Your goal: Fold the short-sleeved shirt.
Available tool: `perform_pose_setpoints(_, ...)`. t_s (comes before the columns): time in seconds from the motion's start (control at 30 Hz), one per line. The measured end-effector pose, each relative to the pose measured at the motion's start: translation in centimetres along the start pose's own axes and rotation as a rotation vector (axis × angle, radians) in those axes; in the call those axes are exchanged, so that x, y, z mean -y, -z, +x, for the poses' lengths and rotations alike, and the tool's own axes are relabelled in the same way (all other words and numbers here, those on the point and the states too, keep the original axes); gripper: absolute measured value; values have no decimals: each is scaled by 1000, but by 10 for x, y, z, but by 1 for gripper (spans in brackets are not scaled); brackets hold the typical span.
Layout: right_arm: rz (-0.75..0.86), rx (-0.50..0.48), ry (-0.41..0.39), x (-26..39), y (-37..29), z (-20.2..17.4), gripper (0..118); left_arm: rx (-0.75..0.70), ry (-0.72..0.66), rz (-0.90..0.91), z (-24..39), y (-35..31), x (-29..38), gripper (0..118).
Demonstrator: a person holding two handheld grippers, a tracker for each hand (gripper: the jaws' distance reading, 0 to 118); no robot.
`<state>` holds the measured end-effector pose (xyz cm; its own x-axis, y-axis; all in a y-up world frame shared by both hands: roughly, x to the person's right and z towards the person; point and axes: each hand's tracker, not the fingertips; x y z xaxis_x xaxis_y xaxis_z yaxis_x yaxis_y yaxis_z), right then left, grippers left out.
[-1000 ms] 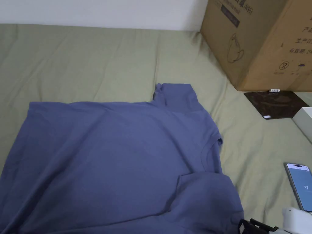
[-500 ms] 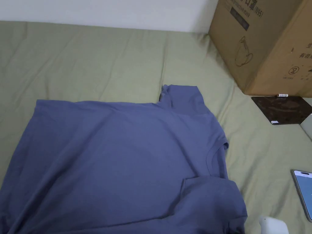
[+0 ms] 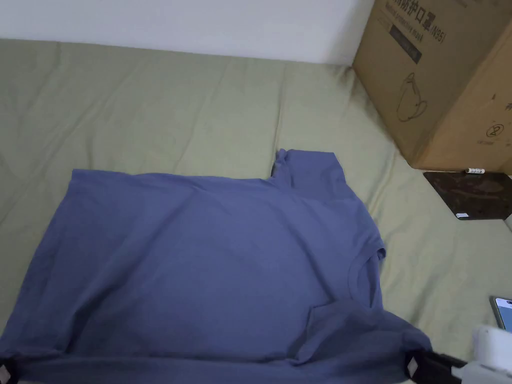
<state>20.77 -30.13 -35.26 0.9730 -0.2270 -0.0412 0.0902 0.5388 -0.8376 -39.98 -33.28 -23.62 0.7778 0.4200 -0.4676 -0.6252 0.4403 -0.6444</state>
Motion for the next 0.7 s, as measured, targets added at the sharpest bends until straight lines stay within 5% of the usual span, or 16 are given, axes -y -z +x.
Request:
perform_pose_setpoints(0.27,56,-36,-1,-101,57,-23,8,11,87,70,34,46,-90,11)
perform_pose_setpoints(0.57,-34,70,-40,-160,152,-40,8,-130,309,-31,86,141,-146,11)
perform_pose_setpoints(0.63,-65,92,-45,-165,172,-40,23,-133,318,-44,87,157,-149,13)
perform_pose_setpoints(0.67,-64,98,-43,-165,180,-36,44,-128,315,-44,86,163,-149,23)
perform_pose_setpoints(0.7,-42,116,-29,-163,185,-33,79,-112,296,-38,82,167,-148,55)
